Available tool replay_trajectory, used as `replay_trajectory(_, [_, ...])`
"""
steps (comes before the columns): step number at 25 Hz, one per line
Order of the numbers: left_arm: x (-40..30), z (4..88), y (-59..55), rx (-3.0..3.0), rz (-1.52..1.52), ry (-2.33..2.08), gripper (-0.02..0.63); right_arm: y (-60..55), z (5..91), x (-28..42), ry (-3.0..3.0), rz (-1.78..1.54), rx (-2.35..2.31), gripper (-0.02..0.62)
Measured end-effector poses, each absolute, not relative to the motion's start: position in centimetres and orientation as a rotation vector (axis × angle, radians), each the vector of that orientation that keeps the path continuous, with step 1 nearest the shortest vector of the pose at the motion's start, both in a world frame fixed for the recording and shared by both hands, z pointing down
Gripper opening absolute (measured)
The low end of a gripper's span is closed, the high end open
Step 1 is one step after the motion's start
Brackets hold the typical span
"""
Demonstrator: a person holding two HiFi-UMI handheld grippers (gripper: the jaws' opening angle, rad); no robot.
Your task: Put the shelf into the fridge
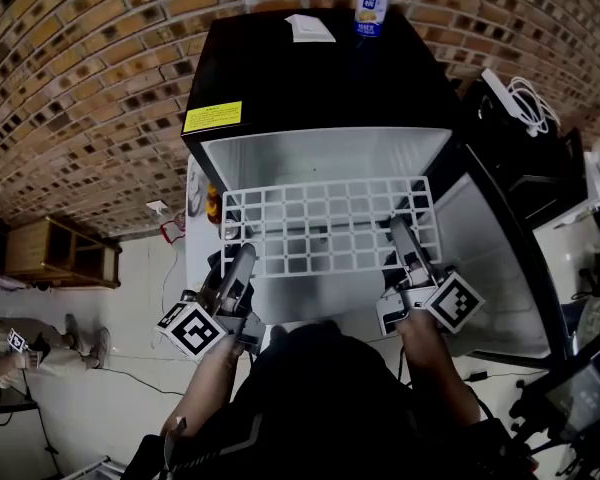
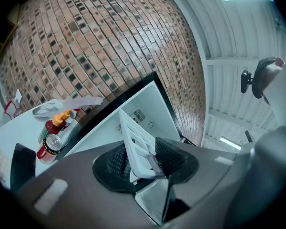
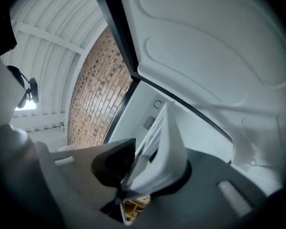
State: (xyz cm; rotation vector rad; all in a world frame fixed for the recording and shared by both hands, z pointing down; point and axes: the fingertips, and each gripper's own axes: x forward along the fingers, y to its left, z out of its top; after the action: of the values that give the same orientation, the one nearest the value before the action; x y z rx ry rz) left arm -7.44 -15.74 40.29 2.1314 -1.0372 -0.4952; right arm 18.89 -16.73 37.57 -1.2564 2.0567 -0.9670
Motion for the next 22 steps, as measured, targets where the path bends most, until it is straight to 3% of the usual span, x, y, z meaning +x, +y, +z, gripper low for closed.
replay_trajectory(22, [-6.7,40.1,-17.7,2.146,-0.458,-1.046,0.129,-19.3,39.3,20.3,1.969,-1.021,-1.299,0.101])
